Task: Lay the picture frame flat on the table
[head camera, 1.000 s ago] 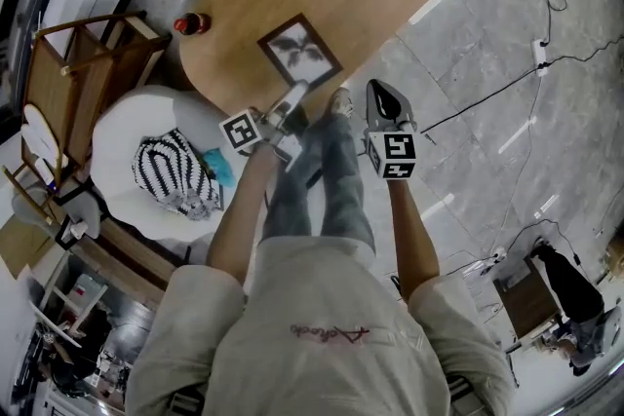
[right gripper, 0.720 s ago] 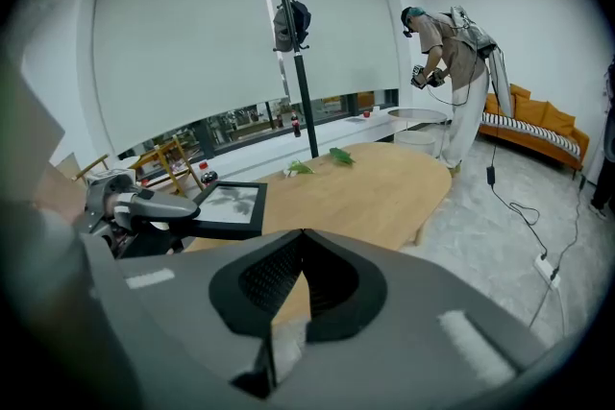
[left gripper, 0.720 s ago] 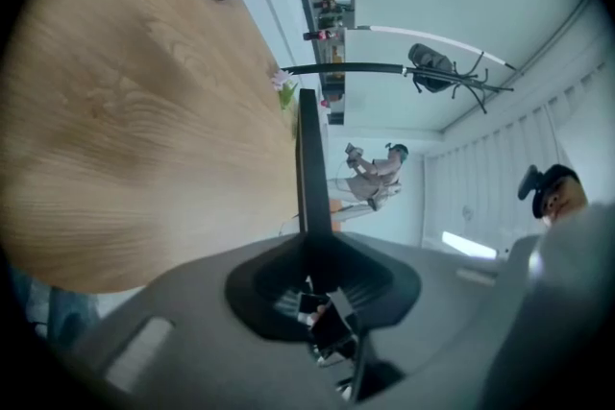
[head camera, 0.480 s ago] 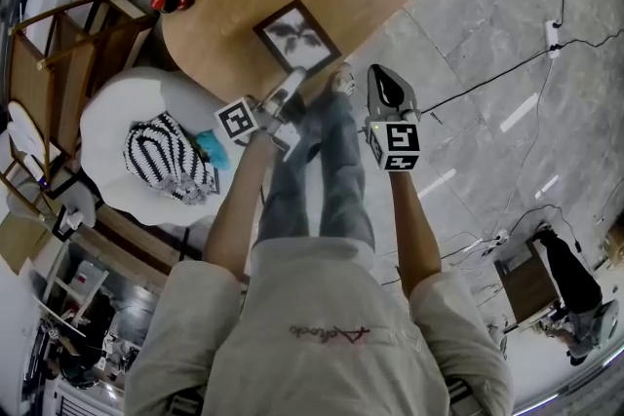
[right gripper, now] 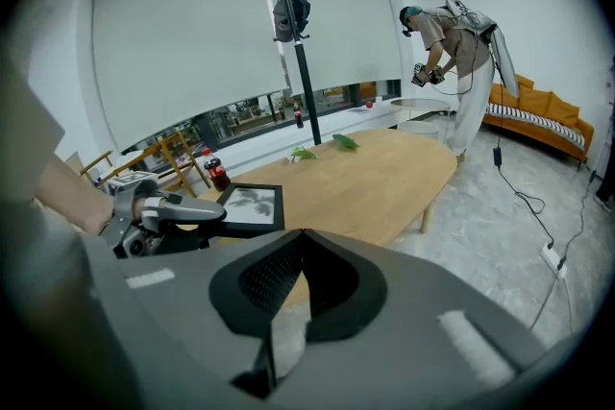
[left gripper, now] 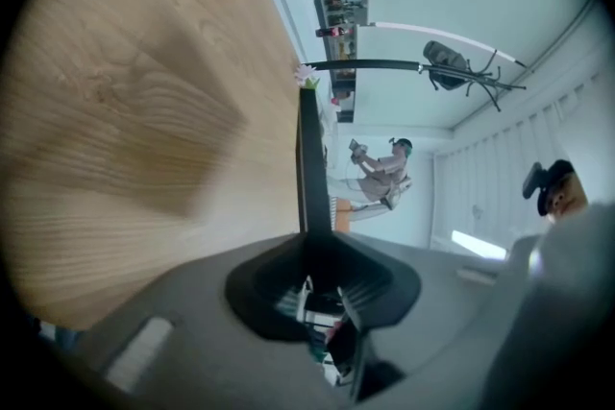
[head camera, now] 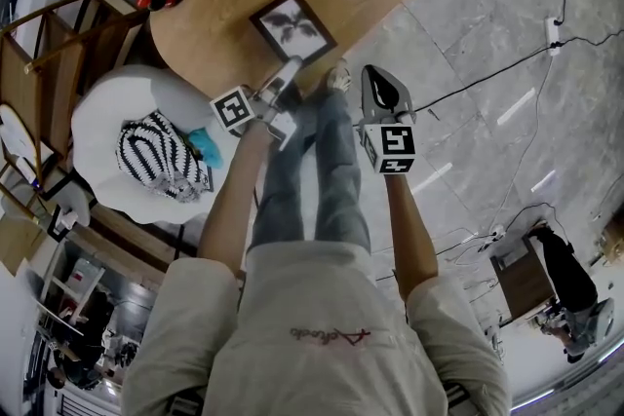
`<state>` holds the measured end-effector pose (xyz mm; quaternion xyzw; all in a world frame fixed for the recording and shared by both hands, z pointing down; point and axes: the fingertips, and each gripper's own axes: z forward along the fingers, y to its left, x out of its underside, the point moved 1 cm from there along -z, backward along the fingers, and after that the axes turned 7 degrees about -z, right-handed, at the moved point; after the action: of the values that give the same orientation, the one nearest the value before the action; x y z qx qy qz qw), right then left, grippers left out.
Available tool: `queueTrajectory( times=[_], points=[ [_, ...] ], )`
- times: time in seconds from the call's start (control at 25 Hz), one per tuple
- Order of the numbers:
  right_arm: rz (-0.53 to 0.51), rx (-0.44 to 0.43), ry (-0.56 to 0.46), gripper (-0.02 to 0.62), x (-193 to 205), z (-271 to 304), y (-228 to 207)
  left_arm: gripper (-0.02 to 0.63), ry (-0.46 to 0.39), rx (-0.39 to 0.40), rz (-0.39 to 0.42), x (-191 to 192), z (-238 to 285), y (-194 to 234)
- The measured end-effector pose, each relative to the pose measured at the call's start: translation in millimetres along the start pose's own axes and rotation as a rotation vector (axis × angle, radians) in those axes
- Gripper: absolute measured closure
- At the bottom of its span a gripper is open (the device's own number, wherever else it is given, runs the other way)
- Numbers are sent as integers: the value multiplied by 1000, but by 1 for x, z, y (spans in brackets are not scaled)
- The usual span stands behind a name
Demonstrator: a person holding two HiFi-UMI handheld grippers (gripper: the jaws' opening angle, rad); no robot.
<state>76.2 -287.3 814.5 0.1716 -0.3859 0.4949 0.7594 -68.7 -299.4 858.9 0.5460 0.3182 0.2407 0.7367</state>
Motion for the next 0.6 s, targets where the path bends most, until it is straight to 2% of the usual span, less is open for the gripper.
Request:
queueTrajectory(
  times=[0.6],
  points=[
    [-16,-8,-4,592,-4,18,-25,537,16,50,10,-40,84,7]
  ],
)
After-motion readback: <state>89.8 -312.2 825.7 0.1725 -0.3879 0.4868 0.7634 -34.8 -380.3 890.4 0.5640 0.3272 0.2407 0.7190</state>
